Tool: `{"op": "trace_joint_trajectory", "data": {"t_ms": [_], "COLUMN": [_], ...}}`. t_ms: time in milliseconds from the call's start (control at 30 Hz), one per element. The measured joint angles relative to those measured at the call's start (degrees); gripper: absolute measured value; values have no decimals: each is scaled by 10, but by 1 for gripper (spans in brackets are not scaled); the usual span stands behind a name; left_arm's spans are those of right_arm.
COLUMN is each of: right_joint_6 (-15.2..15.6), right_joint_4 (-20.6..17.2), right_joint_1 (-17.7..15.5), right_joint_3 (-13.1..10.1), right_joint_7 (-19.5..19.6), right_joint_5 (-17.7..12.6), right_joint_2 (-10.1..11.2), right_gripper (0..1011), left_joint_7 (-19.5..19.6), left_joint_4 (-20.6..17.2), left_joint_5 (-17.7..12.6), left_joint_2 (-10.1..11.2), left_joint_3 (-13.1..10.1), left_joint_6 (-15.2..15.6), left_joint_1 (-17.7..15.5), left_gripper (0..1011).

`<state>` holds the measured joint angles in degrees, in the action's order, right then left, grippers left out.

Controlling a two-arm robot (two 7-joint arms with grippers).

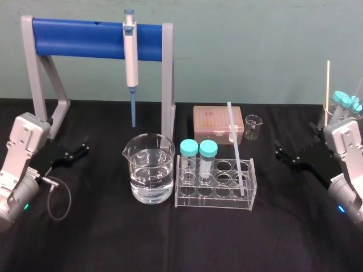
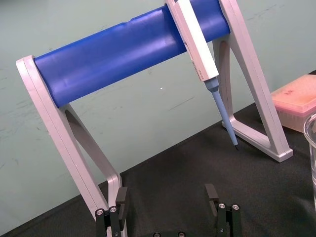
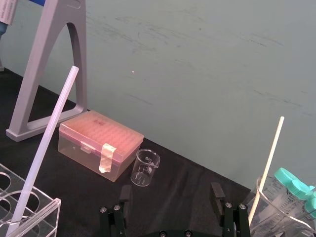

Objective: Pick up the stirring rod with one hand, then place it down.

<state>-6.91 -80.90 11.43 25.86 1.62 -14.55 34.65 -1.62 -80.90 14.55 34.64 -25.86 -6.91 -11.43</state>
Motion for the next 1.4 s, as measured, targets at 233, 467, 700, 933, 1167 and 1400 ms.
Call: {"op": "trace_joint_trajectory", "data": {"t_ms": [233, 467, 700, 933, 1167, 1400], "right_joint_6": [0, 1, 31, 68, 87, 110], "right_joint_4": [0, -3, -39, -75, -87, -82], "right_joint_1": [0, -2, -7, -7, -3, 9], "right_joint_3": [0, -11, -48, -61, -58, -52], "right_joint_7": [0, -7, -38, -77, -107, -124], "right_joint_5": [0, -10, -79, -134, -149, -144], "right_joint_2": [0, -5, -30, -57, -72, -85], "right_gripper": [1003, 1003, 1003, 1003, 1003, 1003], "left_joint_7": [0, 0, 0, 0, 0, 0], "left_joint_4": [0, 0, 0, 0, 0, 0], "left_joint_5": [0, 0, 0, 0, 0, 0], "left_joint_2": [0, 0, 0, 0, 0, 0], "left_joint_3": [0, 0, 0, 0, 0, 0], "left_joint_6": [0, 0, 0, 0, 0, 0], "left_joint_1": [0, 0, 0, 0, 0, 0], "left_gripper": [1000, 1000, 1000, 1000, 1000, 1000]}}
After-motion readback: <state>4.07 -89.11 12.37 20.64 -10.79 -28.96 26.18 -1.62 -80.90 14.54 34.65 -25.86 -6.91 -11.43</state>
